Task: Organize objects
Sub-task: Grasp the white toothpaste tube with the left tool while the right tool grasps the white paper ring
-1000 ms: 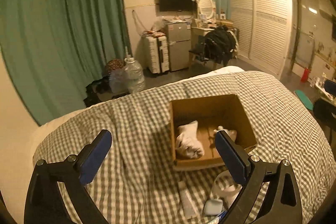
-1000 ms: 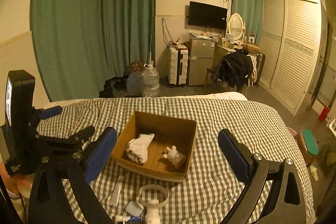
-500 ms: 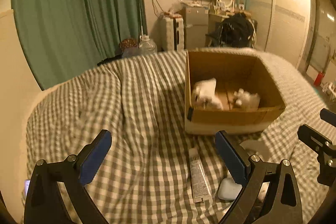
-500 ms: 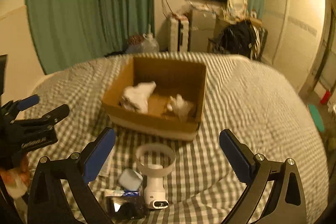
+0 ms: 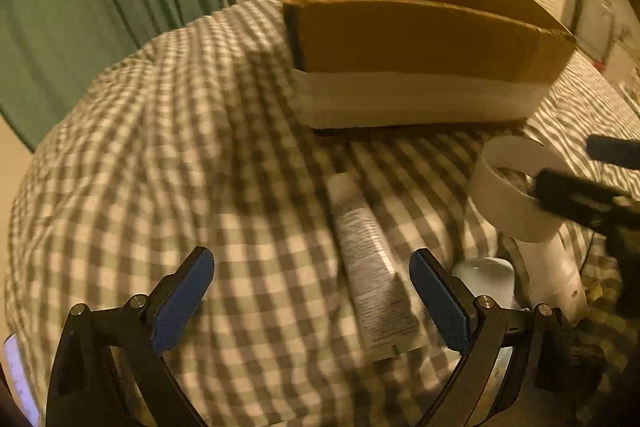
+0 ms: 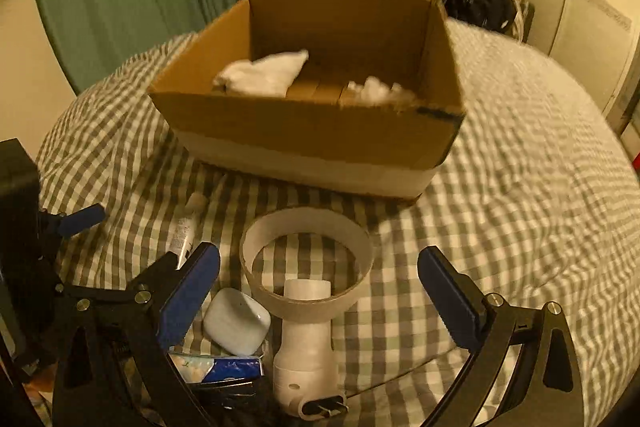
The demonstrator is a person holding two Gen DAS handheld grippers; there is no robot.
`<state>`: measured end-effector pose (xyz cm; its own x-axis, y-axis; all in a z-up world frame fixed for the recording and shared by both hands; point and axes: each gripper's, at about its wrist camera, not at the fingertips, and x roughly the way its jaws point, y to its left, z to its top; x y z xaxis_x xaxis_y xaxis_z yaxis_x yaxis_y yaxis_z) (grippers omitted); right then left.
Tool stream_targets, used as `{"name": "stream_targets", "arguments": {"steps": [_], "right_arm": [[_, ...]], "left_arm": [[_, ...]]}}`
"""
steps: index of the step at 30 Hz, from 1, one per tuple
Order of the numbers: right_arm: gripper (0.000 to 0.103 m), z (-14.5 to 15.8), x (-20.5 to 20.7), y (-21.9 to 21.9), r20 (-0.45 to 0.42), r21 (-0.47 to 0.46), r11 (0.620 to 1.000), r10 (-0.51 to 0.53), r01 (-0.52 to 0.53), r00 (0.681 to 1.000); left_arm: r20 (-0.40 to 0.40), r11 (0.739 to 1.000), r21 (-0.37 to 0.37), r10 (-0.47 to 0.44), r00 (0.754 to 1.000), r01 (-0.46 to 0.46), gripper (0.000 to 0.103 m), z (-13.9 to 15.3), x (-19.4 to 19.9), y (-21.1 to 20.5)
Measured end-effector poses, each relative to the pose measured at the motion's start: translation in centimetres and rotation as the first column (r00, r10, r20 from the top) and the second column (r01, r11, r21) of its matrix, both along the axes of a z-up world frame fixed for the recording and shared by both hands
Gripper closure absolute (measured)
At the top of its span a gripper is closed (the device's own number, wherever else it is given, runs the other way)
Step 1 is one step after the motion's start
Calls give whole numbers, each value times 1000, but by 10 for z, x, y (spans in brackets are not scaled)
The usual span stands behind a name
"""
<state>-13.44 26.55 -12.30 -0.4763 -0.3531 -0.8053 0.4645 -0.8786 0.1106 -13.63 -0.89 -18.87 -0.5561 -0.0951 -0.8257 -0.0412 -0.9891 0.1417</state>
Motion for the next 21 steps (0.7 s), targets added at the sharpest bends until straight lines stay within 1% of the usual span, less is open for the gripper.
{"name": "stream_targets", "arguments": {"steps": [1, 2, 3, 4, 5, 7, 8, 10, 11, 12, 13, 16, 18, 21], "right_arm": [[3, -7, -5, -3, 38, 1, 1000, 9, -9, 999], [3, -11, -6, -4, 58, 1, 1000, 16, -16, 998], [3, -15, -9, -7, 80, 2, 1000, 23, -23, 997], [3, -19, -11, -9, 94, 7, 1000, 27, -28, 995], [4, -22, -12, -11, 105, 14, 999, 32, -34, 994], [13, -28, -15, -15, 125, 26, 999, 38, -41, 991], [19, -30, -16, -15, 135, 26, 999, 36, -40, 990], [19, -31, -18, -12, 139, 10, 1000, 27, -29, 990], [19, -30, -18, -11, 133, 9, 1000, 17, -18, 991], [19, -28, -18, -8, 124, 7, 1000, 3, -4, 992], [19, -27, -17, -5, 119, 3, 1000, -5, 4, 993], [19, -26, -16, -2, 115, 0, 1000, -16, 16, 993], [19, -26, -16, -2, 110, 5, 1000, -18, 17, 994], [19, -23, -15, -3, 92, 16, 1000, -18, 17, 996]], "left_arm": [[11, 1000, 8, -11, 1000, 11, 9, -3, -1, 2], [22, 1000, 12, -18, 1000, 18, 11, -5, -2, 3], [39, 999, 19, -26, 999, 26, 18, -9, -4, 4], [55, 999, 33, -34, 998, 32, 23, -13, -6, 5], [70, 998, 55, -41, 997, 37, 26, -16, -7, 5], [75, 997, 68, -43, 996, 38, 30, -19, -8, 5], [73, 997, 72, -46, 996, 41, 32, -19, -8, 6], [76, 995, 83, -67, 995, 61, 49, -20, -7, 11], [75, 994, 87, -79, 994, 73, 54, -20, -6, 13], [74, 992, 94, -93, 993, 86, 66, -21, -5, 15], [72, 991, 96, -100, 992, 93, 71, -21, -5, 18], [66, 991, 96, -96, 993, 90, 74, -20, -3, 19], [65, 991, 111, -84, 994, 77, 76, -19, 0, 17], [68, 990, 138, -45, 997, 35, 76, -16, 5, 10]]}}
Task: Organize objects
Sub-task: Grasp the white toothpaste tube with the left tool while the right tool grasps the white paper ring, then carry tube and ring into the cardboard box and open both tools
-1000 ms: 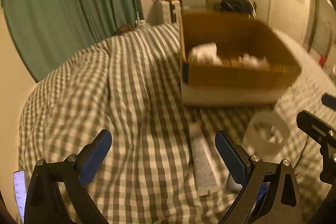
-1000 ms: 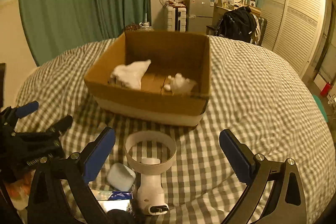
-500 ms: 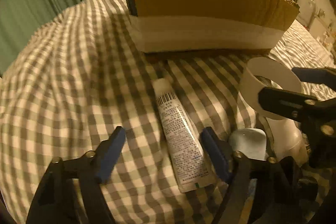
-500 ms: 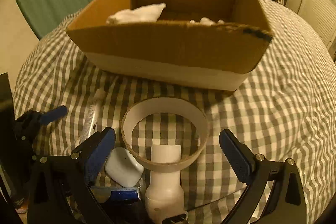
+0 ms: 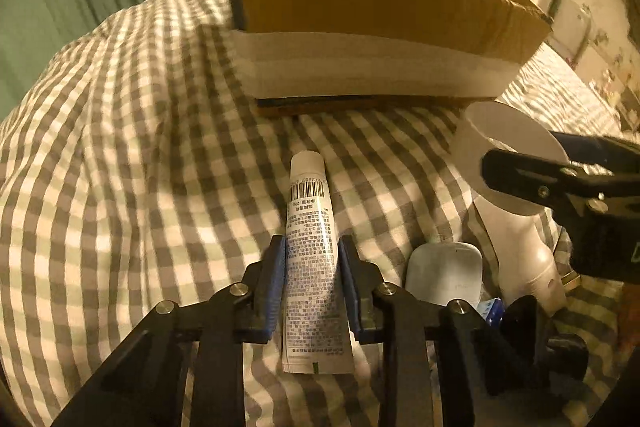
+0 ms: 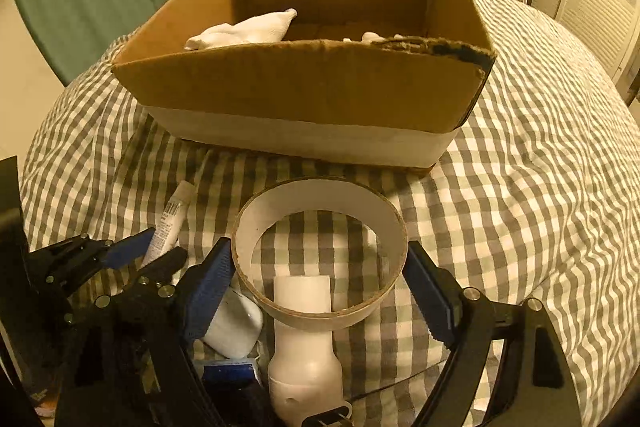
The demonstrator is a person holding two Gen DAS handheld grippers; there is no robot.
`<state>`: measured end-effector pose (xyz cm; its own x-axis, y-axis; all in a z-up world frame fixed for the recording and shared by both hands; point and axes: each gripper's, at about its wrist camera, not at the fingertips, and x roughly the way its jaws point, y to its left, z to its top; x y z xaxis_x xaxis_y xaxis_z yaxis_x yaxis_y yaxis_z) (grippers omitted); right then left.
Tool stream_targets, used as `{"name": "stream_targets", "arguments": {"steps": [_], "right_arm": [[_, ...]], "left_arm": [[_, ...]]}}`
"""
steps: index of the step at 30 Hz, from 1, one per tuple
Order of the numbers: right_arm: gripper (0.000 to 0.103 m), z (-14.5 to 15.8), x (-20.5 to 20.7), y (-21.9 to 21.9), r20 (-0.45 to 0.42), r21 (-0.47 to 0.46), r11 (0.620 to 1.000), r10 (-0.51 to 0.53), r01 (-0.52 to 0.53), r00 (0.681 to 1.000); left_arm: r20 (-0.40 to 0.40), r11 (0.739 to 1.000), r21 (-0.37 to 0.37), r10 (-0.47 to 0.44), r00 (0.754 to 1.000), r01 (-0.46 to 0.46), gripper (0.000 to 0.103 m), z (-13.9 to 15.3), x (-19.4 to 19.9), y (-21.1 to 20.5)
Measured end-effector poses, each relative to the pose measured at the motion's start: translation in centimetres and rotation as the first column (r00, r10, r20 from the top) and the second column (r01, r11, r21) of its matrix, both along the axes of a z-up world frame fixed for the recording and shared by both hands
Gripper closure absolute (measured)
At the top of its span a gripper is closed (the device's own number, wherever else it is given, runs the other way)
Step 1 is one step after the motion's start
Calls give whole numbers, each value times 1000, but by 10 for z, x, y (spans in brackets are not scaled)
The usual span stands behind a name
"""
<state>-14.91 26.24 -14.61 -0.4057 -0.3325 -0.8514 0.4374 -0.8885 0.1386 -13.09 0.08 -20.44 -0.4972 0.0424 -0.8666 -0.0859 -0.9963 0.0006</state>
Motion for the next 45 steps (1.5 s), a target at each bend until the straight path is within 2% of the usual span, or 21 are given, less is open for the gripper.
{"name": "stream_targets", "arguments": {"steps": [4, 9, 12, 17, 23, 31, 39, 45], "right_arm": [[20, 8, 12, 1, -42, 25, 1000, 0, 1, 999], [20, 19, 22, -6, -90, 72, 997, 32, -25, 995], [20, 32, 29, -2, -105, 44, 999, 30, -26, 994], [20, 66, 51, 12, -155, 36, 999, 19, -14, 988], [20, 114, 73, 29, -233, 7, 1000, -4, 6, 972], [20, 154, 94, 36, -299, -11, 1000, 2, -6, 954], [20, 191, 83, 45, -342, -42, 999, -3, -12, 940], [20, 210, 41, 42, -348, -97, 995, -44, 10, 937]], "left_arm": [[54, 993, 94, 68, 996, -73, 76, -3, 2, -24], [68, 987, 109, 108, 992, -115, 77, 6, 14, -31], [55, 985, 115, 119, 991, -125, 77, 23, 25, -40], [5, 984, 123, 128, 992, -127, 77, 60, 40, -36], [-70, 988, 100, 127, 989, -119, 77, 100, 45, -36], [-153, 989, 114, 116, 981, -100, 77, 154, 64, -31], [-254, 992, 95, 103, 962, -81, 77, 206, 32, -20], [-298, 995, 89, 66, 952, -41, 77, 219, -17, -10]]}}
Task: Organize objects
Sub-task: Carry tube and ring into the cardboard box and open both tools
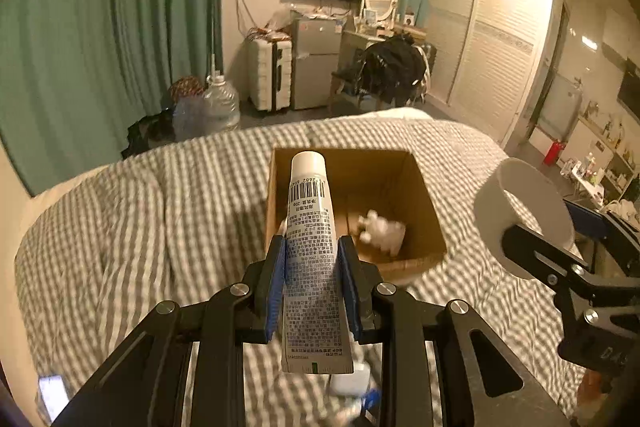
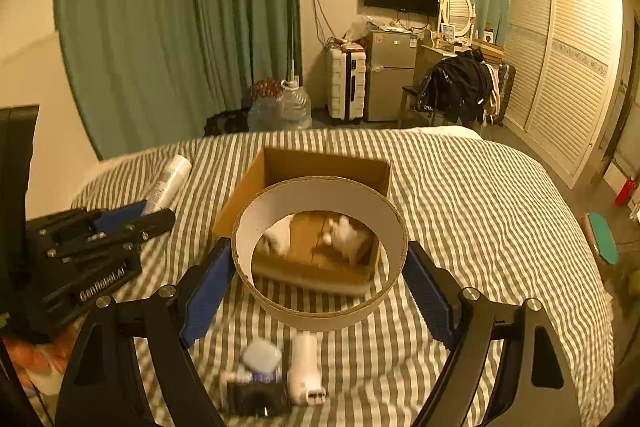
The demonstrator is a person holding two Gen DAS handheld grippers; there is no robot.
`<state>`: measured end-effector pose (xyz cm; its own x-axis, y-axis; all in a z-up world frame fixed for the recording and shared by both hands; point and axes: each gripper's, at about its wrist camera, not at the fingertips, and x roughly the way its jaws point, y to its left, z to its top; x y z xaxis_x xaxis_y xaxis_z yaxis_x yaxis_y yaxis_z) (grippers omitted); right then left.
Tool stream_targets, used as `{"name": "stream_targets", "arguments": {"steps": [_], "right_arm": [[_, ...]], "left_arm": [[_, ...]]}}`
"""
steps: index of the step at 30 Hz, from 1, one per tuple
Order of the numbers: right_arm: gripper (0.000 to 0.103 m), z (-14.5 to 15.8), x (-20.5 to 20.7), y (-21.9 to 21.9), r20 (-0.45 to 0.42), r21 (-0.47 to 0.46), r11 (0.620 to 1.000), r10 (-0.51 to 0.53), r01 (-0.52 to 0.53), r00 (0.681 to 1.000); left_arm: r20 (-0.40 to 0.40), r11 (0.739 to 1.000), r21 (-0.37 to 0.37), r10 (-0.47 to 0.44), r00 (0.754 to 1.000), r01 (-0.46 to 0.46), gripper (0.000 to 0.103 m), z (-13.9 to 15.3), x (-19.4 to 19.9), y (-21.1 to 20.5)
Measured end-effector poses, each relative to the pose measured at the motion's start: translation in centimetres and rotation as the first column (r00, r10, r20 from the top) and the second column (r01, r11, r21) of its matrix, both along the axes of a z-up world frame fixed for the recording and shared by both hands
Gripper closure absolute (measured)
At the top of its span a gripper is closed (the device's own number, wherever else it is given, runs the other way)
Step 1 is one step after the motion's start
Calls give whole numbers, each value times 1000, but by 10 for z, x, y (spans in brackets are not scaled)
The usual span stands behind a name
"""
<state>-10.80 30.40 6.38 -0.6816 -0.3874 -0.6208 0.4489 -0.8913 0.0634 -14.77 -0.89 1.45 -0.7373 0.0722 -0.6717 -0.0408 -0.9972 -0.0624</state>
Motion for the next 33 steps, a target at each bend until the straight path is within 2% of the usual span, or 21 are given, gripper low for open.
{"name": "stream_targets", "arguments": {"steps": [7, 11, 17, 25, 31, 32, 33], "right_arm": [[20, -2, -74, -19, 13, -41, 999, -25, 25, 1000], [20, -21, -119, -31, 59, -53, 998, -24, 27, 998], [20, -60, -178, -44, 134, -69, 997, -27, 37, 991], [20, -102, -215, -54, 185, -41, 997, -63, 72, 981], [19, -106, -211, -57, 148, -64, 994, -77, 87, 986], [17, -104, -209, -55, 142, -82, 992, -83, 95, 986], [10, -103, -206, -54, 143, -96, 990, -84, 99, 986]], "left_arm": [[7, 999, -5, -38, 999, 38, 77, -21, -72, 4], [30, 999, -11, -50, 998, 50, 77, -44, -113, 6], [75, 997, -9, -69, 995, 70, 77, -82, -156, 11], [119, 997, -1, -77, 990, 78, 77, -116, -174, 16], [126, 995, -2, -97, 987, 98, 75, -119, -171, 21], [126, 996, -1, -93, 988, 94, 75, -118, -169, 19], [125, 996, -5, -84, 989, 86, 72, -116, -166, 17]]}}
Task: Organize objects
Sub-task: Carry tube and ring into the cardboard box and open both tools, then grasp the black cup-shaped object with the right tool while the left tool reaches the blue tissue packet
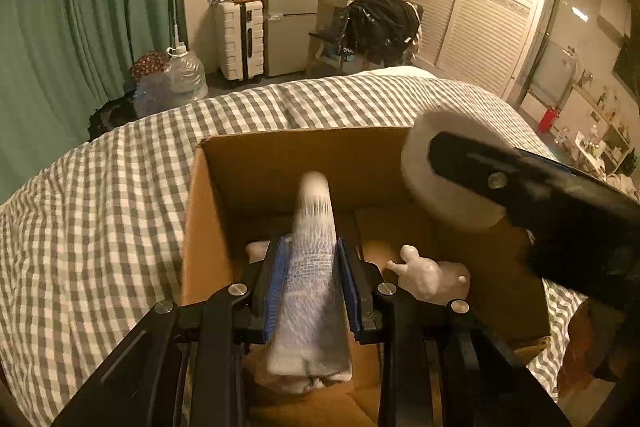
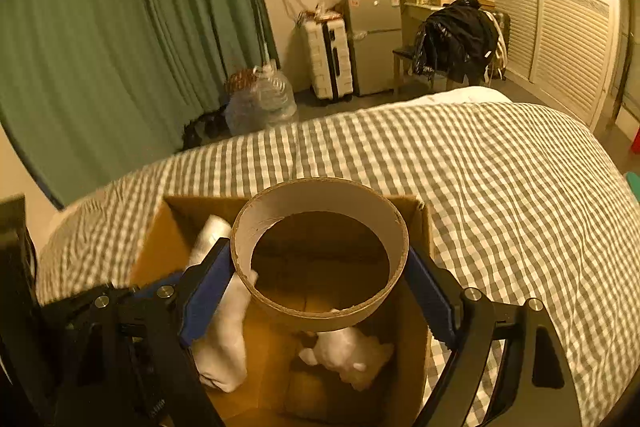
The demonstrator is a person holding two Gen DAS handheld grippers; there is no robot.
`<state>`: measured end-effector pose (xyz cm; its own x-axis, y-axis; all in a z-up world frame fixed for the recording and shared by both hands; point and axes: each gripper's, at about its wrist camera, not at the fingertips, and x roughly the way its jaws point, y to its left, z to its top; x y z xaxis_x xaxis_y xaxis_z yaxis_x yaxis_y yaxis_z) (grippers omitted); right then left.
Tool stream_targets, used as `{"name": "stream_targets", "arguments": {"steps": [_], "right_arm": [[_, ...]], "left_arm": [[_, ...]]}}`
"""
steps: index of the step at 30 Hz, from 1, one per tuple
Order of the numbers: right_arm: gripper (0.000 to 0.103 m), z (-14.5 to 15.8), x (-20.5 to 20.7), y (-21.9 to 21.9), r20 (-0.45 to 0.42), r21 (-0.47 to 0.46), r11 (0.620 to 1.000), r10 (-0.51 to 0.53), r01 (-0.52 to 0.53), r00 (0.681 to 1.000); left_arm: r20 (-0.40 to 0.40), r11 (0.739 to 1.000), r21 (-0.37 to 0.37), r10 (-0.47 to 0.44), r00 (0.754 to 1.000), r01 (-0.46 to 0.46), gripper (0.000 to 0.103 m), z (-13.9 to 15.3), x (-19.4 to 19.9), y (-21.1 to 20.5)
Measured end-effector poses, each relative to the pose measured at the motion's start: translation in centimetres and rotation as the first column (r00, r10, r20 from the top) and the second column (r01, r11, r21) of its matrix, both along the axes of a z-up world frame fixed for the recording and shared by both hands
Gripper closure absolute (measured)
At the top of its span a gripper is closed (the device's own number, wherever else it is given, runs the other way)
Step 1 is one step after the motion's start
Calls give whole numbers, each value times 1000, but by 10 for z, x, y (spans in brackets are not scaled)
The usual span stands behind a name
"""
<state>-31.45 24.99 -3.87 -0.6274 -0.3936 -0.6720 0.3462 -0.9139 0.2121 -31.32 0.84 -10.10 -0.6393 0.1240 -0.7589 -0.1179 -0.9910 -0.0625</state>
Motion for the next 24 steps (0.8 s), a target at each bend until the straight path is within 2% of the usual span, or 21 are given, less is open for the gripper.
{"name": "stream_targets", "arguments": {"steps": [2, 3, 4, 10, 12, 16, 20, 24], "right_arm": [[7, 6, 3, 7, 13, -43, 999, -6, 6, 1000], [6, 10, 4, 10, 19, -57, 998, -13, 14, 1000], [6, 14, 7, 13, 26, -63, 998, -26, 28, 999], [6, 49, 32, 30, 10, -44, 999, -32, 32, 999], [6, 71, 47, 36, -24, -25, 999, -35, 34, 999], [6, 115, 82, 50, -104, -14, 999, -48, 47, 993], [6, 154, 123, 63, -170, 2, 999, -52, 53, 984], [6, 182, 163, 76, -231, 21, 998, -48, 54, 972]], "left_arm": [[3, 1000, -11, 12, 1000, -12, 49, 5, 4, -1], [3, 1000, -17, 19, 1000, -19, 31, 9, 7, -1], [-7, 999, -21, 28, 1000, -29, 24, 14, 12, -1], [-44, 997, -54, 47, 998, -49, 24, 58, 42, -4], [-66, 996, -56, 62, 996, -66, 24, 78, 55, -5], [-88, 992, -69, 104, 991, -110, 15, 111, 81, -10], [-109, 989, -62, 126, 986, -134, 15, 143, 119, -13], [-143, 985, -64, 150, 978, -160, 10, 164, 153, -14]]}}
